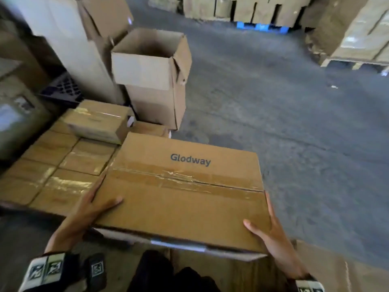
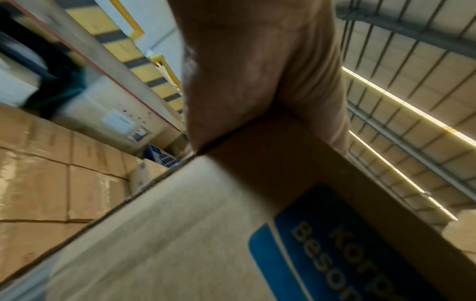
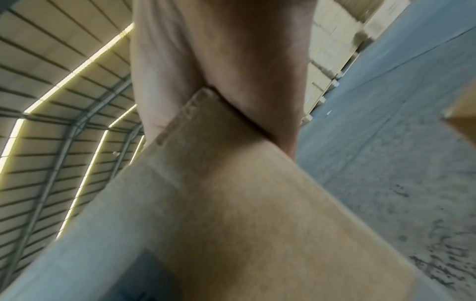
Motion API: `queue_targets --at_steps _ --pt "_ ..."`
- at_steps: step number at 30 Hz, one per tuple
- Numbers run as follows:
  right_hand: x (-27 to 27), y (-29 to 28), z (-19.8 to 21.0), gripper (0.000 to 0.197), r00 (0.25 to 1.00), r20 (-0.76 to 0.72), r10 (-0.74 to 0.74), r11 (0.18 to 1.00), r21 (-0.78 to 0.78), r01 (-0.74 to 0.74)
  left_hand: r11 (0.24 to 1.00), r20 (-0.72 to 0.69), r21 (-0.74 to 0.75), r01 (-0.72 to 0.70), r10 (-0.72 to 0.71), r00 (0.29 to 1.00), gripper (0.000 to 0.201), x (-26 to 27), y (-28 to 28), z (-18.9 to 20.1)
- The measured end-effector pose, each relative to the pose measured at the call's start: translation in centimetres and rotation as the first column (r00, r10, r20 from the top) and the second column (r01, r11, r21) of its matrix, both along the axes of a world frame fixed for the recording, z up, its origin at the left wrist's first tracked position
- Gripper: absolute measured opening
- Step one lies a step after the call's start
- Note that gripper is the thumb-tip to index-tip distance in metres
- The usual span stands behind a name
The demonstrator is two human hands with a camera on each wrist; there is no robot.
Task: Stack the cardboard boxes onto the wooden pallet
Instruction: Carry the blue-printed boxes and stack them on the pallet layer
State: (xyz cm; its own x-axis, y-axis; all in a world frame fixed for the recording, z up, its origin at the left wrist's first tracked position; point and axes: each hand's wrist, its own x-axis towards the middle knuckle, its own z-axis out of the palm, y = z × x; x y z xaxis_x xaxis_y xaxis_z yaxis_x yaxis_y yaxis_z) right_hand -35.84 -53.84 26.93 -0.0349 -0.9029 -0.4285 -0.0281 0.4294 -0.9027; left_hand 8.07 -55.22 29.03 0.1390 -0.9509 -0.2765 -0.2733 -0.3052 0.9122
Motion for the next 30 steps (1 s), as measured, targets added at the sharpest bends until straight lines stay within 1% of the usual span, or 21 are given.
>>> queue_targets --at_steps 2,3,4,5,6,7,8,10,12,13,15,17,20,22,23,24,26,27,28,30 --pt "1.7 -1.8 -0.4 0.106 0.998 -0.022 0.06 0.998 -0.034 -0.061 0.998 0.056 0.026 -0.059 0.058 0.997 0.081 2.1 0.7 -0.8" --pt "2.5 -2.8 -0.6 0.105 0.996 -0.041 0.073 0.996 -0.045 -0.075 0.997 0.089 0.039 -0.067 0.063 0.994 0.089 3.0 0.7 -1.3" --pt "3.2 -3.9 -0.9 0.102 0.994 -0.062 0.095 0.992 -0.075 -0.1 0.997 0.077 0.061 -0.05 0.045 0.996 0.096 4.0 0.6 -2.4" --pt "3.6 -5.0 -1.9 0.103 0.991 -0.086 0.102 0.991 -0.073 -0.109 0.997 0.085 0.055 -0.05 0.045 0.995 0.101 5.3 0.2 -3.2" --pt "4.3 -5.9 -2.0 0.106 0.986 -0.107 0.127 0.99 -0.054 -0.133 0.996 0.057 0.077 -0.04 0.036 0.998 0.103 6.3 -0.4 -4.0" --pt "5.3 -6.8 -1.9 0.11 0.981 -0.115 0.155 0.986 -0.04 -0.16 0.996 0.071 0.088 -0.027 0.021 0.997 0.102 7.0 -1.1 -4.2" --pt "6.1 -7.8 -2.3 0.11 0.98 -0.133 0.146 0.988 -0.031 -0.152 0.995 0.065 0.1 -0.028 0.021 0.998 0.101 8.1 -2.0 -5.2" --pt "8.1 -10.1 -2.6 0.102 0.982 -0.12 0.148 0.988 -0.017 -0.151 0.99 0.003 0.13 -0.049 0.049 0.999 0.102 9.8 -3.8 -5.7" --pt "9.8 -12.6 -3.0 0.096 0.987 -0.083 0.139 0.99 -0.018 -0.141 0.991 -0.035 0.124 -0.048 0.053 0.998 0.102 11.7 -5.8 -6.4" --pt "10.6 -13.6 -3.2 0.096 0.986 -0.091 0.138 0.99 0.002 -0.139 0.989 -0.044 0.144 -0.038 0.045 0.998 0.101 12.7 -6.9 -6.5" --pt "12.4 -15.2 -3.5 0.099 0.985 -0.104 0.136 0.991 0.032 -0.133 0.987 -0.109 0.156 -0.021 0.038 0.993 0.1 14.5 -9.0 -6.7" --pt "14.1 -17.0 -4.2 0.102 0.989 -0.089 0.116 0.993 0.043 -0.112 0.984 -0.157 0.176 -0.028 0.057 0.986 0.099 16.2 -11.0 -7.0" --pt "15.9 -19.1 -5.1 0.102 0.994 -0.036 0.103 0.992 0.082 -0.1 0.976 -0.195 0.216 -0.024 0.067 0.978 0.107 18.4 -13.2 -7.5" --pt "17.2 -20.8 -5.3 0.1 0.991 -0.049 0.122 0.989 0.089 -0.118 0.971 -0.242 0.238 -0.02 0.08 0.967 0.116 19.4 -14.7 -7.8" --pt "17.9 -21.9 -5.3 0.103 0.989 -0.057 0.139 0.986 0.102 -0.133 0.967 -0.249 0.253 -0.016 0.081 0.965 0.119 19.9 -15.5 -8.0" --pt "18.6 -23.0 -5.3 0.111 0.987 -0.058 0.147 0.983 0.118 -0.139 0.962 -0.248 0.271 -0.016 0.086 0.965 0.118 20.5 -16.4 -8.4" --pt "19.5 -25.5 -5.5 0.129 0.985 -0.058 0.16 0.977 0.155 -0.149 0.954 -0.256 0.299 -0.022 0.102 0.961 0.107 21.4 -18.6 -9.4" --pt "19.8 -27.0 -5.8 0.131 0.986 -0.057 0.16 0.975 0.168 -0.148 0.952 -0.255 0.306 -0.024 0.106 0.961 0.103 22.0 -19.9 -10.0" --pt "20.2 -28.6 -6.1 0.128 0.986 -0.059 0.158 0.972 0.188 -0.144 0.948 -0.252 0.317 -0.02 0.105 0.962 0.102 22.5 -21.2 -10.6" --pt "21.1 -32.0 -6.8 0.112 0.985 -0.069 0.155 0.966 0.217 -0.137 0.94 -0.247 0.34 -0.02 0.11 0.963 0.103 23.4 -24.4 -11.8"
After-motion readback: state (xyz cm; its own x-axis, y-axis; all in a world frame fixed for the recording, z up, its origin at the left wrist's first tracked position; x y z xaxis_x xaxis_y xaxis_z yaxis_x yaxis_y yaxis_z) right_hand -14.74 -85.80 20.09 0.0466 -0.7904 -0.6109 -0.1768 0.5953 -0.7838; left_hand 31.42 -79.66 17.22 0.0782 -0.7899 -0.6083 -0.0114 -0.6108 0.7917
